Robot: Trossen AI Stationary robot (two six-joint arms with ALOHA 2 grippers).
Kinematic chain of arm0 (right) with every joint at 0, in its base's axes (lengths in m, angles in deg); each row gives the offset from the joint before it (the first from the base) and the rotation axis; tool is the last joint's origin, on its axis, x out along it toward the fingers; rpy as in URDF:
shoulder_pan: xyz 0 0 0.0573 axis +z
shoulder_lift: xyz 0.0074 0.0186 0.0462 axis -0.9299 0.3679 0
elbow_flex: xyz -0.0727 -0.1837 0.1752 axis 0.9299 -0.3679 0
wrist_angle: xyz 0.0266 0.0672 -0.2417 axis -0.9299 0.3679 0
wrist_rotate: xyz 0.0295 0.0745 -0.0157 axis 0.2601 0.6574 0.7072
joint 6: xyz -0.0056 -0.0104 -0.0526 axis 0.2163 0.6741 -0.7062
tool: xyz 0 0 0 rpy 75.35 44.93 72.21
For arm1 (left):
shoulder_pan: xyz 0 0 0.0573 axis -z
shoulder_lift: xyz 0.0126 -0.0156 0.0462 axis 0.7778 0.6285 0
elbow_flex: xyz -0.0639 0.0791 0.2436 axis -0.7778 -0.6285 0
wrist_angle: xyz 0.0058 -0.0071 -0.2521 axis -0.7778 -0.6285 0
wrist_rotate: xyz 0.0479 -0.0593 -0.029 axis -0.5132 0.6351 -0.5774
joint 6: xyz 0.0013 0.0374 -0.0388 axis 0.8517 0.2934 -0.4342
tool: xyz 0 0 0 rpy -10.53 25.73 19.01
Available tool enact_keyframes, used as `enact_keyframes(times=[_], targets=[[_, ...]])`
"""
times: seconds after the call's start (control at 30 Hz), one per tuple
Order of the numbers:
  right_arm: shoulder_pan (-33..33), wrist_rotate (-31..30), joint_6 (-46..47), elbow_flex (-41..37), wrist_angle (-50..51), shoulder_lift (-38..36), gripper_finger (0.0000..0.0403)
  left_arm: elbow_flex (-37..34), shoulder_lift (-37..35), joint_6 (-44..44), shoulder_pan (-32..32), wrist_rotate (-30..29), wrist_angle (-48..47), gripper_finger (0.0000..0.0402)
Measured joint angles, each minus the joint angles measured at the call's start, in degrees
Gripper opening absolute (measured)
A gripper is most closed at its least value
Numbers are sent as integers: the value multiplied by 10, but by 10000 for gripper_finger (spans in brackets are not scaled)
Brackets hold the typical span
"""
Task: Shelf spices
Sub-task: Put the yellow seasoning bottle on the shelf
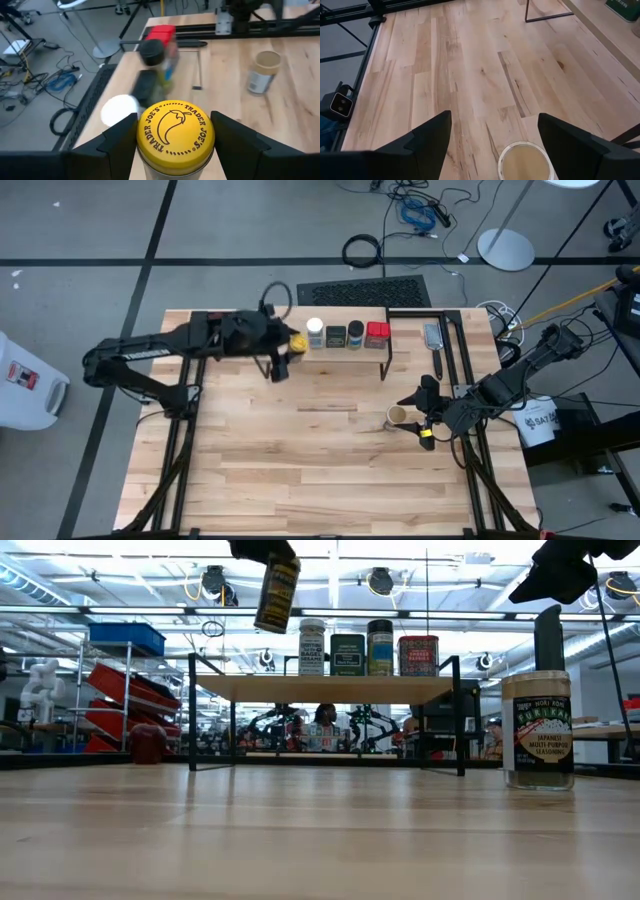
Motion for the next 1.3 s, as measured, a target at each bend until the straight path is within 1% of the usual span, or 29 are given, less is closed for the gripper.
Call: enact_keyframes(times=[0.07, 0.2, 0.5, 0.73, 0.87, 1.07, 1.17, 1.23, 1.3], targets=[[0, 0, 0, 0, 0, 0, 286, 0, 0, 6, -30, 26, 0, 235], [0, 0, 0, 0, 0, 0, 286, 0, 5, 17, -88, 99, 0, 235], [0, 0, 0, 0, 1, 0, 286, 0, 8, 70, -178, 229, -13, 235], [0, 0, 0, 0, 1, 0, 286, -48, 9, 83, -227, 309, 35, 235], [0, 0, 0, 0, 1, 0, 286, -69, 8, 85, -240, 342, 60, 235], [0, 0, 0, 0, 2, 0, 286, -78, 8, 100, -250, 351, 65, 235], [0, 0, -2, 0, 1, 0, 286, -95, 8, 113, -256, 367, 78, 235], [0, 0, -3, 0, 1, 0, 286, -109, 8, 114, -262, 368, 98, 235], [0, 0, -2, 0, 1, 0, 286, -114, 8, 114, -268, 368, 96, 235]])
